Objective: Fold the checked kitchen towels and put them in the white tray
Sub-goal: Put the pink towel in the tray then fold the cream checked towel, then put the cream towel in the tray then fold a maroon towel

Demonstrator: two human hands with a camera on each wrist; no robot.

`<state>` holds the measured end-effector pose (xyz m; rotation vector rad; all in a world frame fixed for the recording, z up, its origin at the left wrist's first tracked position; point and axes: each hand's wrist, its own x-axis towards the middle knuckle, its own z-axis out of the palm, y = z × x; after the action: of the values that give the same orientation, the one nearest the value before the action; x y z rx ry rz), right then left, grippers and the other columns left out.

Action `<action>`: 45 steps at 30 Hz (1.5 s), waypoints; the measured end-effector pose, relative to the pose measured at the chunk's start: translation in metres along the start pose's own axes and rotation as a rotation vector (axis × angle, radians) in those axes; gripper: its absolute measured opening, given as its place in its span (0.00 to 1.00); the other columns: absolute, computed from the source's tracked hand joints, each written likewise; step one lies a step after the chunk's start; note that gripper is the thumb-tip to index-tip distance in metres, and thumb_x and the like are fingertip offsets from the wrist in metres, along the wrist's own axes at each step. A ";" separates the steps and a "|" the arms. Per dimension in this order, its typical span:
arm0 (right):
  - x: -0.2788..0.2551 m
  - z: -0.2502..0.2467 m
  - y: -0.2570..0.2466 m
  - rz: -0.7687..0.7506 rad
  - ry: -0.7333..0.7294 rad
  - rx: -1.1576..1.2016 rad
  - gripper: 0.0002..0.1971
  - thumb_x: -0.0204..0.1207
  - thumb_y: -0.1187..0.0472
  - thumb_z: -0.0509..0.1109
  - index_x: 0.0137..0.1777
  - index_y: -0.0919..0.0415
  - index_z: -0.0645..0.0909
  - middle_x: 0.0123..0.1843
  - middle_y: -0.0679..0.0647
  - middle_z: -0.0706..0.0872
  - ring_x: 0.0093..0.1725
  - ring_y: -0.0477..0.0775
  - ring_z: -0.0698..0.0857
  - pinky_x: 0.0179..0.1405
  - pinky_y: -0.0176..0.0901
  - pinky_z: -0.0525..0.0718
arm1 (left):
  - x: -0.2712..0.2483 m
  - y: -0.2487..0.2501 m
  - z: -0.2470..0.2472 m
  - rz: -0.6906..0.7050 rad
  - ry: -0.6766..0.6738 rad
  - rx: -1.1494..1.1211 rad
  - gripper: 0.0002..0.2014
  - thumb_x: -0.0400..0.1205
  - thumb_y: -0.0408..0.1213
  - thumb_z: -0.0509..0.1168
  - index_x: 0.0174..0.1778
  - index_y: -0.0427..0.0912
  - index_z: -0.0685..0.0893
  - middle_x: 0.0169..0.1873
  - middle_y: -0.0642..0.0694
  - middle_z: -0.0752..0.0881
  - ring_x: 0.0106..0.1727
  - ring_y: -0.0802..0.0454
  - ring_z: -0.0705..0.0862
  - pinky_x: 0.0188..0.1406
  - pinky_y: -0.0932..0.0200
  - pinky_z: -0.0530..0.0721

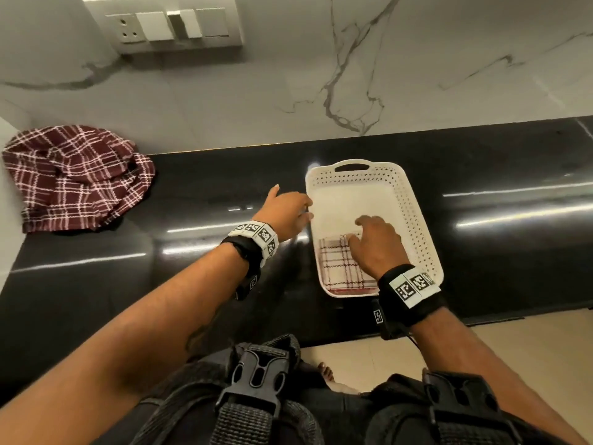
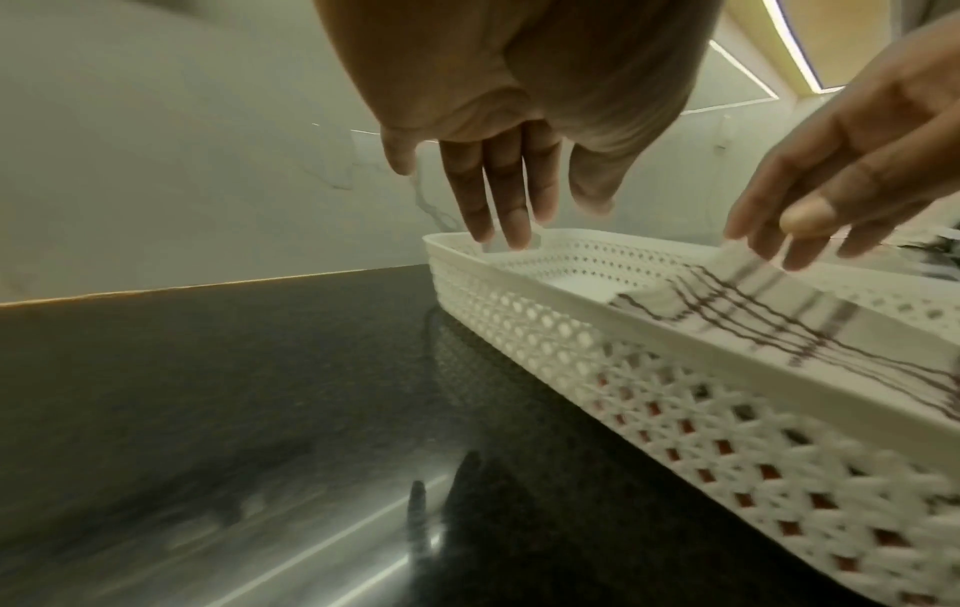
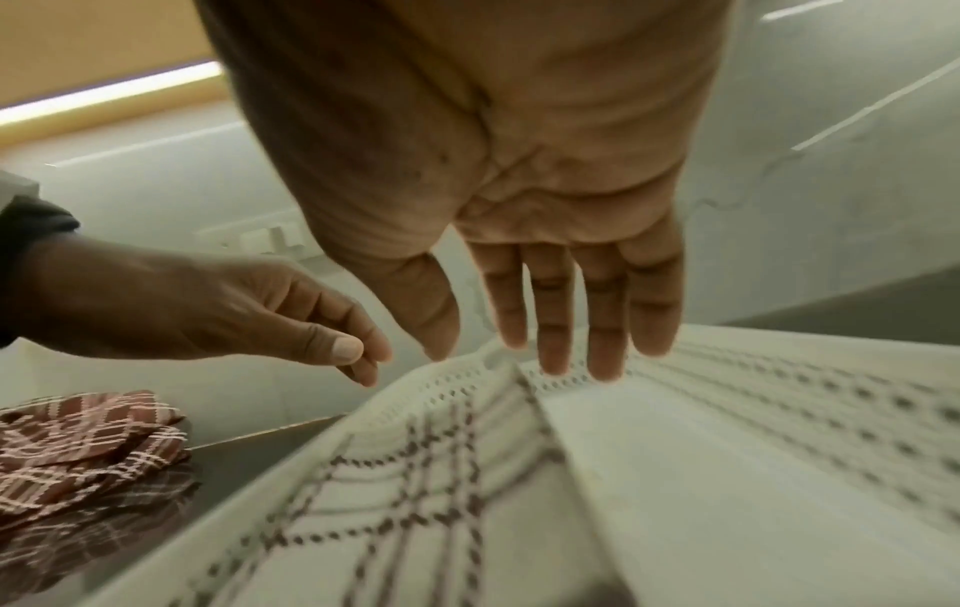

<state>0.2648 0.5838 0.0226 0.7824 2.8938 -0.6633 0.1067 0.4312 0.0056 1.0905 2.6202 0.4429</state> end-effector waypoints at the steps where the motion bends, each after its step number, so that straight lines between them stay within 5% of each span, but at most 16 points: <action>1: 0.003 0.004 -0.020 -0.060 0.018 -0.012 0.21 0.82 0.52 0.66 0.71 0.60 0.77 0.67 0.60 0.80 0.65 0.65 0.78 0.67 0.61 0.76 | -0.007 -0.018 -0.006 -0.033 0.013 -0.010 0.16 0.86 0.46 0.62 0.69 0.49 0.80 0.63 0.51 0.85 0.68 0.51 0.81 0.86 0.38 0.47; 5: 0.009 0.052 -0.113 -0.308 -0.048 -0.036 0.19 0.80 0.52 0.66 0.68 0.58 0.79 0.65 0.59 0.80 0.64 0.65 0.78 0.64 0.57 0.76 | -0.047 -0.108 -0.030 -0.198 0.025 0.014 0.14 0.85 0.44 0.62 0.65 0.48 0.84 0.62 0.49 0.87 0.68 0.47 0.82 0.82 0.40 0.59; 8: 0.008 0.110 -0.189 -0.434 -0.195 -0.067 0.22 0.80 0.50 0.66 0.72 0.57 0.76 0.71 0.59 0.76 0.72 0.65 0.74 0.72 0.58 0.73 | -0.094 -0.190 -0.050 -0.322 0.024 0.053 0.12 0.83 0.42 0.64 0.59 0.47 0.87 0.59 0.46 0.87 0.65 0.43 0.83 0.73 0.44 0.73; 13: 0.002 0.198 -0.292 -0.489 -0.464 -0.245 0.34 0.80 0.43 0.66 0.83 0.49 0.61 0.88 0.61 0.50 0.85 0.73 0.49 0.80 0.74 0.55 | -0.159 -0.319 -0.082 -0.535 0.081 0.093 0.12 0.81 0.41 0.65 0.58 0.44 0.87 0.60 0.41 0.82 0.63 0.39 0.82 0.64 0.45 0.81; 18: 0.002 0.246 -0.344 -0.438 -0.570 -0.315 0.38 0.77 0.42 0.71 0.84 0.41 0.58 0.89 0.57 0.44 0.85 0.78 0.43 0.76 0.83 0.52 | -0.192 -0.411 -0.097 -0.635 0.150 0.163 0.14 0.81 0.40 0.66 0.61 0.42 0.84 0.62 0.40 0.77 0.62 0.36 0.80 0.64 0.40 0.82; 30: 0.006 0.242 -0.361 -0.263 -0.590 -0.259 0.36 0.76 0.53 0.74 0.82 0.35 0.64 0.89 0.47 0.50 0.86 0.71 0.46 0.73 0.89 0.56 | -0.149 -0.446 -0.103 -0.394 0.197 -0.034 0.25 0.86 0.45 0.64 0.80 0.59 0.70 0.64 0.42 0.77 0.62 0.42 0.81 0.63 0.47 0.83; 35: 0.004 0.244 -0.360 -0.236 -0.591 -0.279 0.36 0.77 0.52 0.73 0.82 0.34 0.62 0.89 0.44 0.48 0.86 0.68 0.45 0.75 0.86 0.56 | -0.130 -0.458 -0.124 -0.533 0.289 -0.055 0.32 0.85 0.41 0.64 0.84 0.62 0.61 0.77 0.35 0.70 0.58 0.40 0.84 0.53 0.46 0.88; 41: 0.005 0.244 -0.361 -0.217 -0.594 -0.265 0.36 0.78 0.53 0.73 0.82 0.33 0.62 0.89 0.44 0.47 0.87 0.66 0.43 0.77 0.84 0.54 | -0.112 -0.472 -0.153 -0.763 0.297 -0.260 0.37 0.85 0.40 0.63 0.88 0.49 0.51 0.82 0.31 0.60 0.72 0.31 0.77 0.68 0.43 0.77; 45: 0.005 0.243 -0.361 -0.204 -0.594 -0.249 0.36 0.78 0.54 0.73 0.82 0.33 0.62 0.89 0.43 0.46 0.87 0.66 0.42 0.78 0.84 0.52 | -0.115 -0.477 -0.155 -0.708 0.395 -0.264 0.38 0.83 0.36 0.66 0.87 0.39 0.55 0.85 0.38 0.59 0.79 0.36 0.70 0.74 0.45 0.73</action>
<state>0.0714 0.2020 -0.0581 0.2074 2.4476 -0.4376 -0.1753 0.0010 -0.0171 -0.0431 2.9187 0.8556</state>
